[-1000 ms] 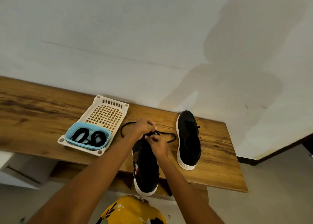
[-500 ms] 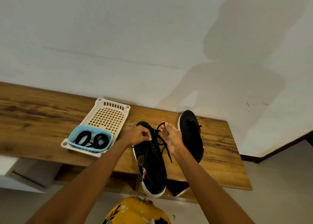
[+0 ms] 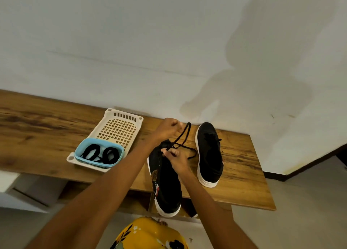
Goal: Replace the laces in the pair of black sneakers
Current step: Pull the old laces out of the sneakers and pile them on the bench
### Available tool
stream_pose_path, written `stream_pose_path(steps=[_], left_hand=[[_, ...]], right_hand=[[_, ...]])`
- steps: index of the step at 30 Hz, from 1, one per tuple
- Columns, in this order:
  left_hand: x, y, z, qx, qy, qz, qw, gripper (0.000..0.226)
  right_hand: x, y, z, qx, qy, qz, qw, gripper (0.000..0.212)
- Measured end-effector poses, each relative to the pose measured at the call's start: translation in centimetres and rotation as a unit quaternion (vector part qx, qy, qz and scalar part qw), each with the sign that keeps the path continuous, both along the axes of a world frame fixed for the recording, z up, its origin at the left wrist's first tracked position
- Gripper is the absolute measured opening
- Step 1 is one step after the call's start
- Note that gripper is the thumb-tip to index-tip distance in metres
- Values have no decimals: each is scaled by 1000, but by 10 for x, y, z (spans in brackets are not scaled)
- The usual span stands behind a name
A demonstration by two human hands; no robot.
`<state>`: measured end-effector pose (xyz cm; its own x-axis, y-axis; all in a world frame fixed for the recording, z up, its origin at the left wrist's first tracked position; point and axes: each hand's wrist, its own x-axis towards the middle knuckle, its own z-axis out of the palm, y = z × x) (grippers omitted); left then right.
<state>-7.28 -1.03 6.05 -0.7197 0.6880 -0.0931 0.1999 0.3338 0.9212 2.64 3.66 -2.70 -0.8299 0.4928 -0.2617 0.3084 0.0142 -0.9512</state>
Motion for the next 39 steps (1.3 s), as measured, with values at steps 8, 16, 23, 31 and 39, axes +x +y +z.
stream_pose_path(steps=[8, 16, 23, 31, 39], left_hand=[[-10, -42, -56, -173, 2, -67, 983, 72], [-15, -45, -51, -152, 25, -129, 980, 24], [-25, -47, -47, -112, 45, -125, 985, 14], [-18, -47, -57, -87, 30, -64, 994, 20], [-12, -52, -79, -227, 122, 98, 961, 28]], right_hand=[[-14, 27, 42, 21, 47, 0, 999, 20], [-30, 59, 86, -62, 163, -136, 975, 19], [-2, 38, 35, -4, 7, 29, 1000, 10], [-13, 6, -2, 212, -55, 58, 974, 33], [-8, 3, -11, 69, -16, -40, 997, 20]])
